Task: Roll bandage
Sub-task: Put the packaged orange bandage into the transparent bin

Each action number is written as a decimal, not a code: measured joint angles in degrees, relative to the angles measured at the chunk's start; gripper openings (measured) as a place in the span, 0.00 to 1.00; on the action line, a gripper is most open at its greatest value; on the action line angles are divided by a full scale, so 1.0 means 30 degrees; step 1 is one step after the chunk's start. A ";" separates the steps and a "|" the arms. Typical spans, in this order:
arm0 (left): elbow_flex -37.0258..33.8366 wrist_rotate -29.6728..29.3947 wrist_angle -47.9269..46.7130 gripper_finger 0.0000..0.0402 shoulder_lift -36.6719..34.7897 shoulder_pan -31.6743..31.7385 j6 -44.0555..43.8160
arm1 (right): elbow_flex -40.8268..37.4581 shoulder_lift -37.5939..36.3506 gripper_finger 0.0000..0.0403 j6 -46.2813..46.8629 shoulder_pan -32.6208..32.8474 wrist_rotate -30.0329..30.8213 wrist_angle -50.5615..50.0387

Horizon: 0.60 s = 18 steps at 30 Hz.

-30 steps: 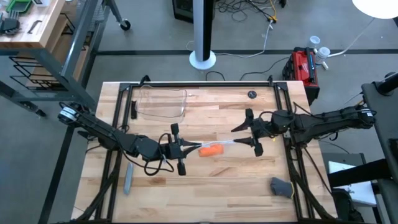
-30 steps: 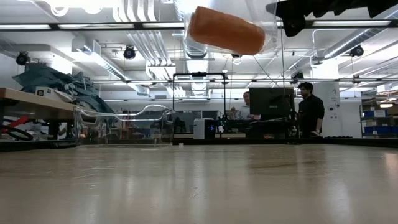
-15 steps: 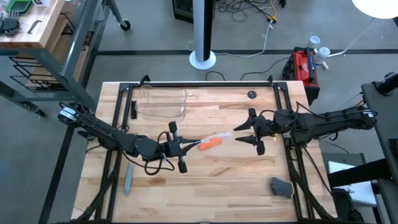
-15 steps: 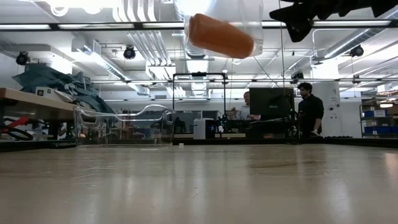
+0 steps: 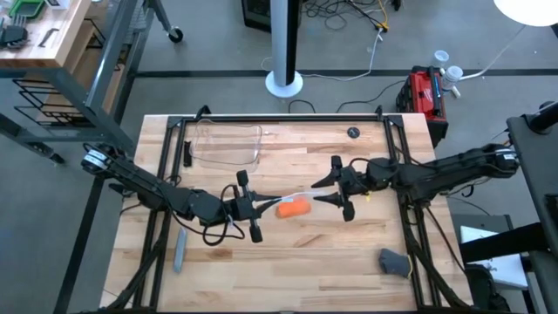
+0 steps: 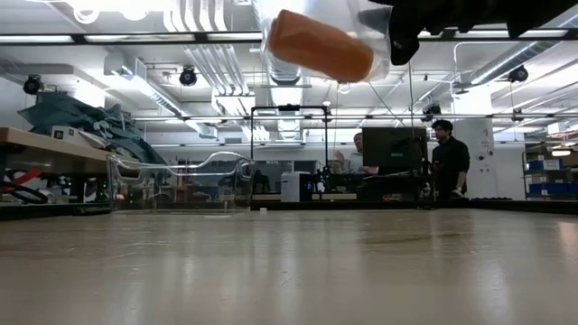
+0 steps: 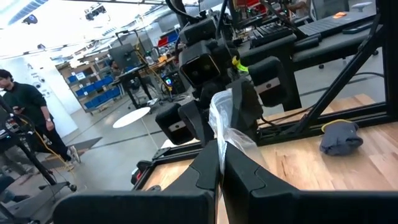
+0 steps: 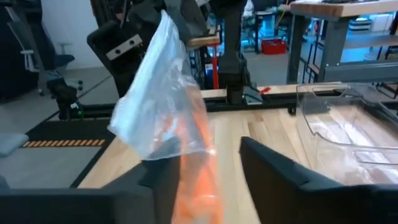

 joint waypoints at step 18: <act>-0.0007 -0.0652 -0.5425 0.07 0.0007 -0.0262 -0.3526 | -0.0052 0.0338 0.00 -0.7621 0.2764 0.8458 -0.2028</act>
